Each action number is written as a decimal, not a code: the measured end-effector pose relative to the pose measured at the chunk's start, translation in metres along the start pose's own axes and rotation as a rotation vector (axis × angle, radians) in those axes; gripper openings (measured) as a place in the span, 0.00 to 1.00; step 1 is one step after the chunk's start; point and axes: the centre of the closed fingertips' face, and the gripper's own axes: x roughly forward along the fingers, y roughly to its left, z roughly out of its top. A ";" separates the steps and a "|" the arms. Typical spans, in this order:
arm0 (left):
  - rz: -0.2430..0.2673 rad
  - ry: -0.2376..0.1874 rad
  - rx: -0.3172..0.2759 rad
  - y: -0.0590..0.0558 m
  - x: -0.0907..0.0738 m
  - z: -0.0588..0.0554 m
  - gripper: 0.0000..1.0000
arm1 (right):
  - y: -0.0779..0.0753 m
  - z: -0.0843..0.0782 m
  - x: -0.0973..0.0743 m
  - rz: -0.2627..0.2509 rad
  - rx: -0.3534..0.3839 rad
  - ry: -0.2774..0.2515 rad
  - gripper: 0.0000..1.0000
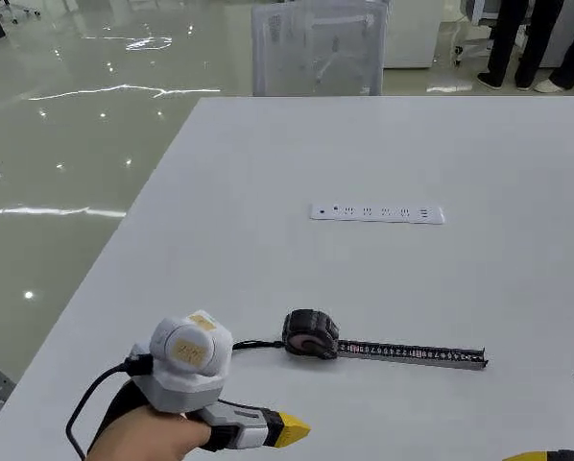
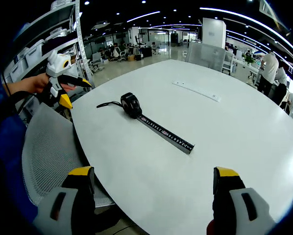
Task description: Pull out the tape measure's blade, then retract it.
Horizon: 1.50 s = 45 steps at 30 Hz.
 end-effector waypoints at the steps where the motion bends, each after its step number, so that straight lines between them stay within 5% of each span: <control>1: 0.002 -0.006 -0.009 -0.001 -0.004 0.000 0.98 | 0.003 0.000 -0.004 0.004 0.011 -0.003 0.98; 11: 0.049 -0.045 -0.081 -0.003 -0.038 -0.003 1.00 | 0.019 -0.001 -0.026 -0.007 0.029 0.002 1.00; 26: 0.098 -0.061 -0.059 -0.013 -0.070 0.010 0.98 | 0.025 0.003 -0.050 -0.034 0.011 -0.013 1.00; 45: 0.111 -0.033 -0.090 -0.020 -0.042 0.014 0.94 | 0.015 -0.002 -0.028 -0.004 -0.024 0.016 0.97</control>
